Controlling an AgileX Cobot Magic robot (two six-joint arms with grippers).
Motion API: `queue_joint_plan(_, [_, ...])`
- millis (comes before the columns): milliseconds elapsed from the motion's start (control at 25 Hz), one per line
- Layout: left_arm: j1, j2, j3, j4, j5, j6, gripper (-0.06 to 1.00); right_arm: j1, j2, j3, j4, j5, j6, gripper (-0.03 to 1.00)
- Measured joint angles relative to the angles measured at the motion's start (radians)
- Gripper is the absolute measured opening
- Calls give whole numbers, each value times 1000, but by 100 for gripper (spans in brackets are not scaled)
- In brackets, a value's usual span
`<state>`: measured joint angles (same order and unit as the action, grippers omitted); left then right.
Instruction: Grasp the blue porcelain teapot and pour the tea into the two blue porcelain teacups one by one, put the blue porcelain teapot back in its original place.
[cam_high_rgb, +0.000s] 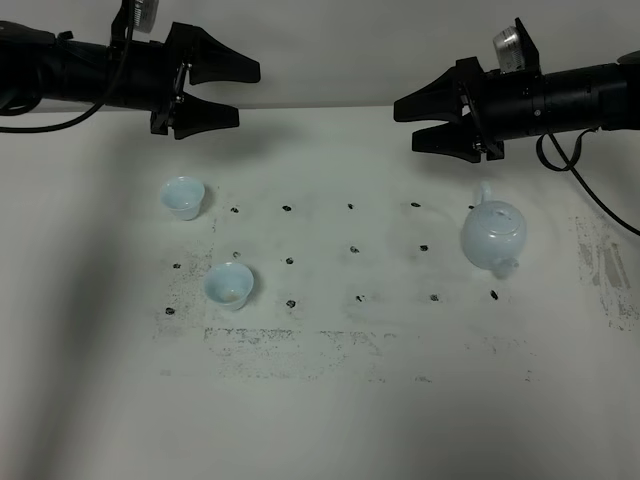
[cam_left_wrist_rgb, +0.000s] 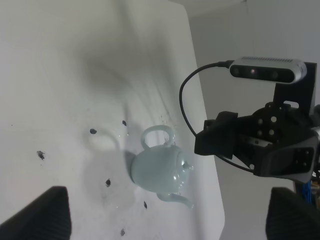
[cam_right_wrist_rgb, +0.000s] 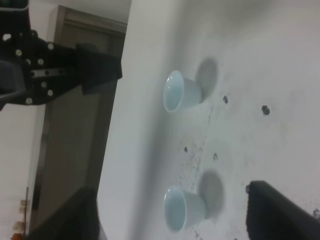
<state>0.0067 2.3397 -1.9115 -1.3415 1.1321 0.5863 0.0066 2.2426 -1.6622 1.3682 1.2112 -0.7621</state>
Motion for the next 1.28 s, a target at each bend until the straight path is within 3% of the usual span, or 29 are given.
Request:
queue_joint_plan(560, [0,0,-5,0,0,-17,75,0,0,0,0,0,1,59])
queue_joint_plan(720, [6,0,-70,72,0,-92,75,0,0,0,0,0,1,59])
queue_joint_plan(840, [7,0,-165,274,0,-202,75,0,0,0,0,0,1,59])
queue_joint_plan(1040, [7,-17,-278,723,26,-407,75,0,0,0,0,0,1,59])
queue_joint_plan(1200, [7,-71,-292,1062,61,-487,71,0,0,0,0,0,1,59])
queue_joint_plan(1280, [7,-92,-292,1167,61,-505,69,0,0,0,0,0,3,59])
